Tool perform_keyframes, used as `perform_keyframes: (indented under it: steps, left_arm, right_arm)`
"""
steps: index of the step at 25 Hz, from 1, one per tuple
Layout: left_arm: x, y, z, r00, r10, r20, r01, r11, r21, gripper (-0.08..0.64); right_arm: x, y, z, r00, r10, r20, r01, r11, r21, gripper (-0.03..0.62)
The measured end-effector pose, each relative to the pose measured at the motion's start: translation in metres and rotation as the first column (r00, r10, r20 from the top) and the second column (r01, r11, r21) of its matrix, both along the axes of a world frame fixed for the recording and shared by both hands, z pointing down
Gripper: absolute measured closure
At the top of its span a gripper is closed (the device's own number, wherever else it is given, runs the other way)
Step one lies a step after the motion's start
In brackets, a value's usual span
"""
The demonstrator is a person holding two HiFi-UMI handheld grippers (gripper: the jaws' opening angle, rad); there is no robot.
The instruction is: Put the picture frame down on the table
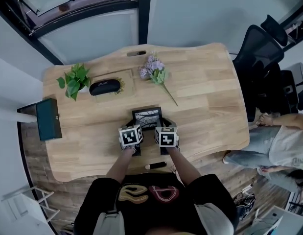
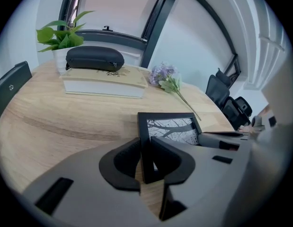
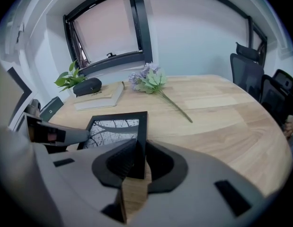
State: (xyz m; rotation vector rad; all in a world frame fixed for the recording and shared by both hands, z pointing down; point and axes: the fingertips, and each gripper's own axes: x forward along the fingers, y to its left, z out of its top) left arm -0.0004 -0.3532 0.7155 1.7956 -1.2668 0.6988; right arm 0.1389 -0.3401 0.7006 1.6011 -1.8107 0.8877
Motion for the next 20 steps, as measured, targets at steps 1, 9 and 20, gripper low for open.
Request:
perform_keyframes:
  steps: [1, 9, 20]
  left_arm:
    - [0.000, 0.000, 0.001, 1.000, 0.000, 0.002, 0.000, 1.000, -0.003, 0.480]
    - [-0.002, -0.002, 0.005, 1.000, 0.007, 0.019, -0.006, 1.000, -0.011, 0.480]
    - [-0.004, 0.000, 0.008, 1.000, -0.008, 0.017, 0.008, 0.999, -0.034, 0.480]
  right_arm:
    - [0.000, 0.000, 0.001, 1.000, 0.001, 0.003, -0.001, 1.000, -0.003, 0.518]
    - [-0.002, 0.000, 0.010, 1.000, -0.002, 0.013, 0.003, 1.000, -0.027, 0.518]
    - [-0.004, 0.000, 0.016, 1.000, -0.018, 0.022, 0.019, 0.998, -0.061, 0.517]
